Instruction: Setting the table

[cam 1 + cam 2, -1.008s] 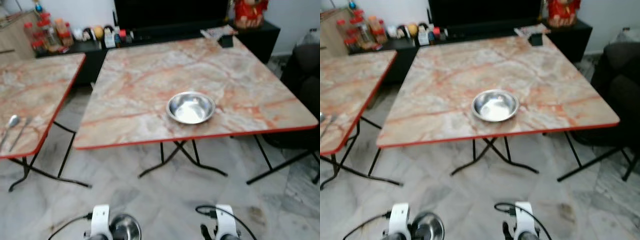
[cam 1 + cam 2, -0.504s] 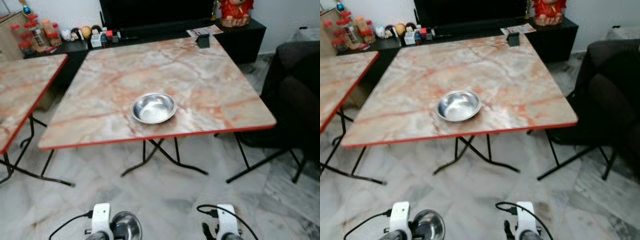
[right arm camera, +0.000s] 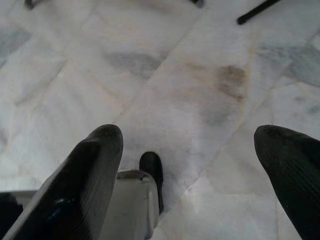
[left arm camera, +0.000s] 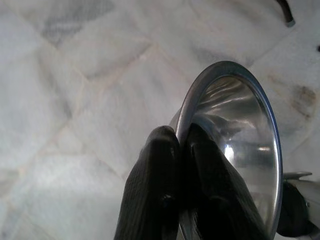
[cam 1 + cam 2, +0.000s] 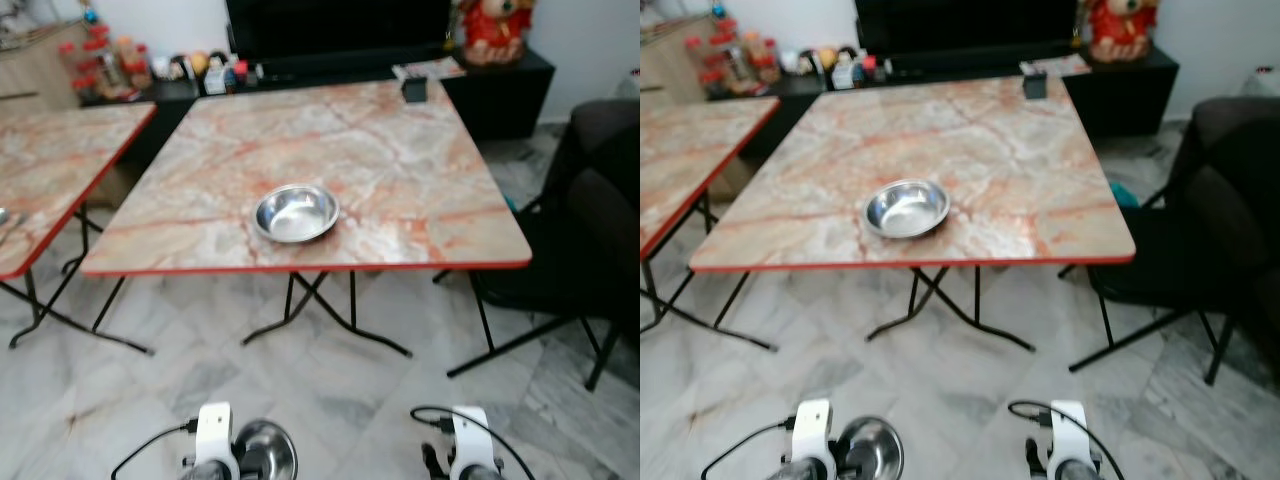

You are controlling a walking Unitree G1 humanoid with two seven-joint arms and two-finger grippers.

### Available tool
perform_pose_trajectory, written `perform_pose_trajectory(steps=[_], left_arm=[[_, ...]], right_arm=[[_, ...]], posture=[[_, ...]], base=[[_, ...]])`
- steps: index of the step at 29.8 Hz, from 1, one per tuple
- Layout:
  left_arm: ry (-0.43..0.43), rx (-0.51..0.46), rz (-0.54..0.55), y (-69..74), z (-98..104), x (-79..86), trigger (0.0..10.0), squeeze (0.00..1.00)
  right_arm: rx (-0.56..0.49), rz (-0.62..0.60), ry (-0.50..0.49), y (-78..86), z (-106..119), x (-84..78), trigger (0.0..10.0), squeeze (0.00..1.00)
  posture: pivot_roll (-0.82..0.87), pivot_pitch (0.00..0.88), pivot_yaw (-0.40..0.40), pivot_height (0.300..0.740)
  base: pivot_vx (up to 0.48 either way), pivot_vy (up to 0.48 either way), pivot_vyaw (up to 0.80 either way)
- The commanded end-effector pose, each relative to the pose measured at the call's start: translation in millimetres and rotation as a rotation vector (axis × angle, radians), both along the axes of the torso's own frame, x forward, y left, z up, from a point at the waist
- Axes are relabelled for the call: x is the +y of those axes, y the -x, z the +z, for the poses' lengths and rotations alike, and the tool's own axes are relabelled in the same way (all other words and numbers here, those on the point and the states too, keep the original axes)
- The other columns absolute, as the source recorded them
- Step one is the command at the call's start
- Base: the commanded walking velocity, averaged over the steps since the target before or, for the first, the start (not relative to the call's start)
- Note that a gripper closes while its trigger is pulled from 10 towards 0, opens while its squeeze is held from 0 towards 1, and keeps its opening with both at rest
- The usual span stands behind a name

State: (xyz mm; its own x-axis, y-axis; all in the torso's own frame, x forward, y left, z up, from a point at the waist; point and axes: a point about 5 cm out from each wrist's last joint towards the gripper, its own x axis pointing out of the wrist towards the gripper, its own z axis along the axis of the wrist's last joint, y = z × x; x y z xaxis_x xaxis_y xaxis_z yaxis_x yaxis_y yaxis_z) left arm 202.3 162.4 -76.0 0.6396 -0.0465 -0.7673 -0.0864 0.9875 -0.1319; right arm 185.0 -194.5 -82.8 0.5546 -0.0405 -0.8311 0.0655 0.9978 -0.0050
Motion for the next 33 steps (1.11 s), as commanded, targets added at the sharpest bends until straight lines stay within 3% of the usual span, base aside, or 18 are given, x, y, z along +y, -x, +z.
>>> perform_pose_trajectory(steps=[1,10,26,33], left_arm=[[-0.001,0.009,0.018,1.2,-0.8,1.7,10.0,0.00],[0.013,0.026,0.041,10.1,-5.6,-5.7,10.0,0.00],[-0.002,0.019,0.024,8.5,-4.4,0.4,10.0,0.00],[-0.003,0.022,0.010,8.2,-4.4,-0.5,10.0,0.00]], right_arm=[[0.001,0.004,-0.009,-0.6,0.0,1.9,10.0,0.00],[0.003,0.052,0.016,-1.6,2.0,-7.0,10.0,0.00],[0.017,0.063,-0.010,1.3,-1.3,5.2,10.0,0.00],[0.020,0.042,-0.001,2.7,-1.7,2.6,10.0,0.00]], posture=[[-0.28,0.000,0.038,0.740],[-0.24,0.000,-0.013,0.740],[-0.25,0.000,0.021,0.740],[-0.26,0.000,0.032,0.740]], base=[[0.000,0.000,0.00],[0.000,0.000,0.00],[0.000,0.000,0.00],[0.069,0.000,-0.52]])
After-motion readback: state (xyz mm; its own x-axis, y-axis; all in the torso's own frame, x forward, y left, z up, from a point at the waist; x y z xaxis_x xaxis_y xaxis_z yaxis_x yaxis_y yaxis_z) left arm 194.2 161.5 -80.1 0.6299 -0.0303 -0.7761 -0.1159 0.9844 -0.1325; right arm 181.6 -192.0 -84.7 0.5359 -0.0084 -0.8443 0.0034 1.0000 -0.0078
